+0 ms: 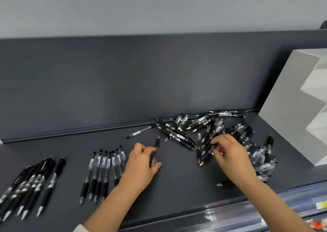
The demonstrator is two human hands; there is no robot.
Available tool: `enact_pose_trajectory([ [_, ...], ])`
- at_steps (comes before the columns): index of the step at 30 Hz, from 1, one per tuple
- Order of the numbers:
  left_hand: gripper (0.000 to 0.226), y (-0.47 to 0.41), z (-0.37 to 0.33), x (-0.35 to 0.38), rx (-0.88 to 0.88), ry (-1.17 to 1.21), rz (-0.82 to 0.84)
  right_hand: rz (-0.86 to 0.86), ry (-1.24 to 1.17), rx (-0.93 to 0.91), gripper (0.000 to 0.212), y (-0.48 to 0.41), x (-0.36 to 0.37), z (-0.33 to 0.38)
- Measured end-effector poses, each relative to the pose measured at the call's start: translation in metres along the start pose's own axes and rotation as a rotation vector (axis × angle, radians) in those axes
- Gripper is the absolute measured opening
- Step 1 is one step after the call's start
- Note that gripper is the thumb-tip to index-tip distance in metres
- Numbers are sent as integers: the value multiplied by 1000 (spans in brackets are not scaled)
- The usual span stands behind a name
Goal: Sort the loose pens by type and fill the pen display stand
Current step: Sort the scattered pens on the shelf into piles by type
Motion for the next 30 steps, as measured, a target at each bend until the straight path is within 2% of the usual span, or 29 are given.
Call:
enact_pose_trajectory([
  [2,46,2,7,2,-92,-63,44,-117,-43,19,18,-2,-16,2],
  [4,31,3,5,0,-110,-97,54,-192,-52,-17,18,-4,-29,11],
  [6,21,6,3,-3,-116,-123,49,-225,-62,-90,19,-3,-34,26],
  [8,21,8,6,-5,-124,-133,50,-232,-84,-143,19,0,-35,41],
  [11,20,16,14,-12,-143,-69,49,-208,-174,-181,19,2,-28,60],
  [14,13,27,27,-35,-195,126,-21,-172,-236,-218,19,2,-15,82],
  [16,7,33,35,-65,-218,240,-134,-149,-267,-241,19,1,-5,95],
  [23,10,63,83,-151,-359,574,-519,-29,-383,-261,20,-3,36,124],
  [27,17,71,107,-147,-436,758,-516,-3,-382,-268,21,0,51,136],
  [29,19,68,114,-141,-448,694,-489,0,-376,-285,22,2,53,143],
  [30,20,65,115,-137,-443,579,-444,3,-376,-291,22,3,54,145],
])
Point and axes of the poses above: each hand's wrist, its own y-axis away from the middle knuckle, its own x-axis out of the palm, z = x × y, the point moved 10 cm from there along -y, towards the middle knuckle, and after that the axes turned 5 degrees about x, right-handed, at the moved point
